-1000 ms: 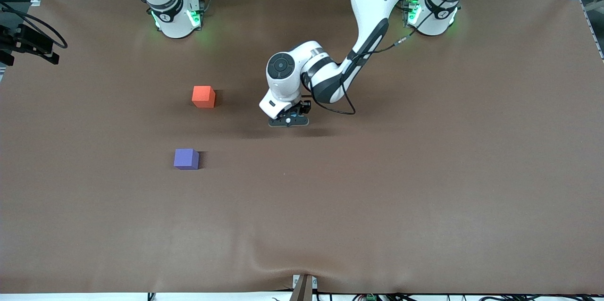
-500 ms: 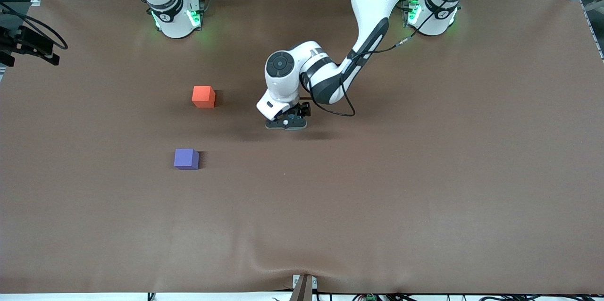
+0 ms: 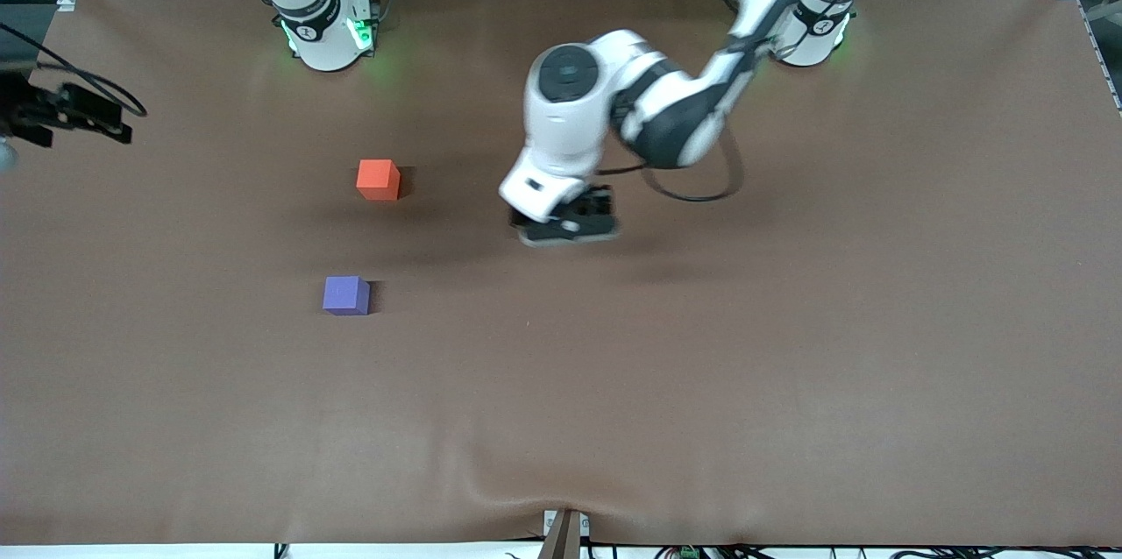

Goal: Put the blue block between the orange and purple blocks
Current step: 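Release the blue cube with the left gripper while the right gripper approaches, then move the right gripper over the blue cube while the left gripper withdraws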

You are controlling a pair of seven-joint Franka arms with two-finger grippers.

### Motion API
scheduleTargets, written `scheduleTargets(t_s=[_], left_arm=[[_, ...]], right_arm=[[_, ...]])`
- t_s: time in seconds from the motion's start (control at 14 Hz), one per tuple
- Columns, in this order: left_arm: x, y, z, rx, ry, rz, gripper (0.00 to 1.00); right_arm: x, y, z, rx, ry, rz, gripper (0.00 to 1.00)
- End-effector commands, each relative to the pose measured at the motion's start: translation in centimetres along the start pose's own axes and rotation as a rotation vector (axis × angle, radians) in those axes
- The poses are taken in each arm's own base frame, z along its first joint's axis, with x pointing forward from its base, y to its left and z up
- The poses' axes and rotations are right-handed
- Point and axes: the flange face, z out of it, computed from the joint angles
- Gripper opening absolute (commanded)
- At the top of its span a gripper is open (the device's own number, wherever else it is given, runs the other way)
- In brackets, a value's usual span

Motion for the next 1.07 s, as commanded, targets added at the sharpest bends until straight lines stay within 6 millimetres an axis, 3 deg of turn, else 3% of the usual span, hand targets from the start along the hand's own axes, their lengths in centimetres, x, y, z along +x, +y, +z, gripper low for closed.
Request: scheduleTargets(t_s=[0.0, 0.21, 0.43, 0.64, 1.0], left_arm=[[5.2, -7.8, -4.7, 0.052, 0.004, -0.01, 1.0], [11.2, -17.0, -8.3, 0.057, 0.007, 0.005, 1.0], [14.9, -26.2, -11.4, 0.078, -0.004, 0.025, 1.0], [15.3, -31.8, -14.3, 0.095, -0.051, 0.091, 1.0], [14.2, -41.3, -18.7, 0.094, -0.095, 0.163, 1.0]], right_arm=[[3.3, 1.1, 4.3, 0.021, -0.101, -0.022, 1.0], [3.5, -2.2, 5.1, 0.053, -0.13, -0.062, 1.0], [5.2, -7.5, 8.6, 0.196, -0.156, 0.05, 1.0], [6.0, -14.6, 11.3, 0.165, -0.138, 0.158, 1.0], [7.7, -26.9, 19.8, 0.163, -0.095, 0.144, 1.0]])
